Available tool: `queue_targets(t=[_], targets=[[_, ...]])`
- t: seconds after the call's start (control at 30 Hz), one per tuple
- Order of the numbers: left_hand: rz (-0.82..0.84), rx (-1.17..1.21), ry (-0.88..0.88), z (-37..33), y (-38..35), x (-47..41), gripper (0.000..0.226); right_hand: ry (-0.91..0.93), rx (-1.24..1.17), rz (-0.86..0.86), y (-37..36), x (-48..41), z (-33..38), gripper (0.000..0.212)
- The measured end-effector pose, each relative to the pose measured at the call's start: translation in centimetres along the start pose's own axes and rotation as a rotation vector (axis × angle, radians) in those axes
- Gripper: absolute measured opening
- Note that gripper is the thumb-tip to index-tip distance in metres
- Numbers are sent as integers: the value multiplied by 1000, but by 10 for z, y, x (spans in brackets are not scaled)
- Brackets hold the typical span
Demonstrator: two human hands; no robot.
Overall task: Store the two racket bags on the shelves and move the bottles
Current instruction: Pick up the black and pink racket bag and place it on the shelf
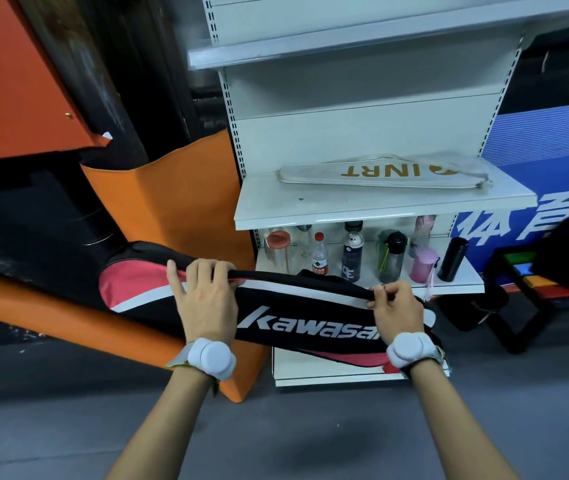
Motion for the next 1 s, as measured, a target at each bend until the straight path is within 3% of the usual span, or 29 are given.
queue_targets(t=[0.27,0.47,0.7,1.0], targets=[[187,64,125,-9,-31,23,52,193,-5,72,-7,20,59,21],[427,249,-142,-74,-62,42,51,321,6,130,-12,44,95,18],[389,349,-248,-100,-68,40,8,352,51,106,6,41,89,14],[193,219,-322,-131,-63,32,16,168,59,-69,64,-13,24,12]])
Point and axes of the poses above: each hand's wrist, its own x-axis away from the middle knuckle, its own y-axis out of the back of the hand, z = x × y, the point moved 10 cm from there along -x, towards the middle knuckle, and after that the axes turned 12 degrees about x, right-handed, at the moved point
